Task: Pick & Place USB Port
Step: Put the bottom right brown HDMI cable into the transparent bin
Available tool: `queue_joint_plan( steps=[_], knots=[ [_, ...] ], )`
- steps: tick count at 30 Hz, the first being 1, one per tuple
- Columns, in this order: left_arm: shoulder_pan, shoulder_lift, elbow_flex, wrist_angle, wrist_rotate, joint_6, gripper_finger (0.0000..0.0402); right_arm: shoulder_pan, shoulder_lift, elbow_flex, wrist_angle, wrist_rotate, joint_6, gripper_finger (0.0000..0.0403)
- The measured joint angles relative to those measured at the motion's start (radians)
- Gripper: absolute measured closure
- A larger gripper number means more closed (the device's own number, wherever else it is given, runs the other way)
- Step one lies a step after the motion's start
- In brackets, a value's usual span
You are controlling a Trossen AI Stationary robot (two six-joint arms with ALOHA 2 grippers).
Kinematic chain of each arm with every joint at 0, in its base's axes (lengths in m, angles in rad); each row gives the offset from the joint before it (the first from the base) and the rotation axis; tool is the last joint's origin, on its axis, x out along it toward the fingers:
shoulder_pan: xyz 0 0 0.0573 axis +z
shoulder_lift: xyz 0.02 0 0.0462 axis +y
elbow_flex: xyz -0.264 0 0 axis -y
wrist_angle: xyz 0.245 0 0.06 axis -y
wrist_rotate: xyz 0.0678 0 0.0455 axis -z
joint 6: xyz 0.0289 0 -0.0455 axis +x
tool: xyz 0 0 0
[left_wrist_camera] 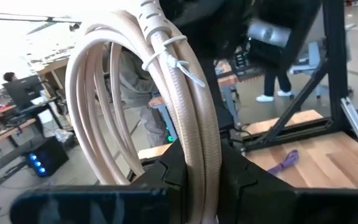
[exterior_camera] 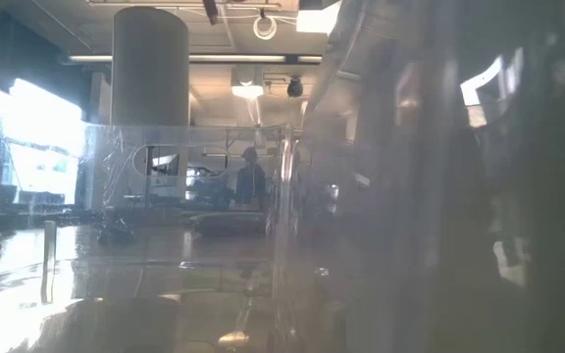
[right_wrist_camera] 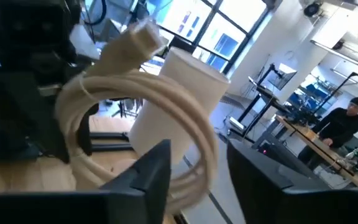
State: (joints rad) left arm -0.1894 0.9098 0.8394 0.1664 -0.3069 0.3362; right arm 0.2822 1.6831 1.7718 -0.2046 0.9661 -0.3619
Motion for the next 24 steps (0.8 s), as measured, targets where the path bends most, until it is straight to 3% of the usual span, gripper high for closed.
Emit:
queue_joint_plan(
  steps=[4,9,14,20,24],
  knots=[
    [0.000,-0.071,0.000,-0.115,0.065,-0.001,0.0364,0.049,-0.033,0.000,-0.007,0.090,-0.004,0.0210],
    [-0.001,-0.159,0.000,-0.298,0.324,-0.058,0.0364,0.119,-0.083,0.000,-0.117,0.127,0.061,0.0175],
    [0.000,-0.215,0.000,-0.445,0.487,-0.097,0.0364,0.164,-0.119,0.000,-0.207,-0.081,0.262,0.0168],
    [-0.001,-0.222,0.000,-0.661,0.462,-0.059,0.0364,0.200,-0.122,0.000,-0.203,-0.254,0.378,0.0182],
    [-0.016,-0.179,0.000,-0.668,0.489,-0.078,0.0364,0.217,-0.121,0.000,-0.228,-0.295,0.463,0.0194]
  ],
)
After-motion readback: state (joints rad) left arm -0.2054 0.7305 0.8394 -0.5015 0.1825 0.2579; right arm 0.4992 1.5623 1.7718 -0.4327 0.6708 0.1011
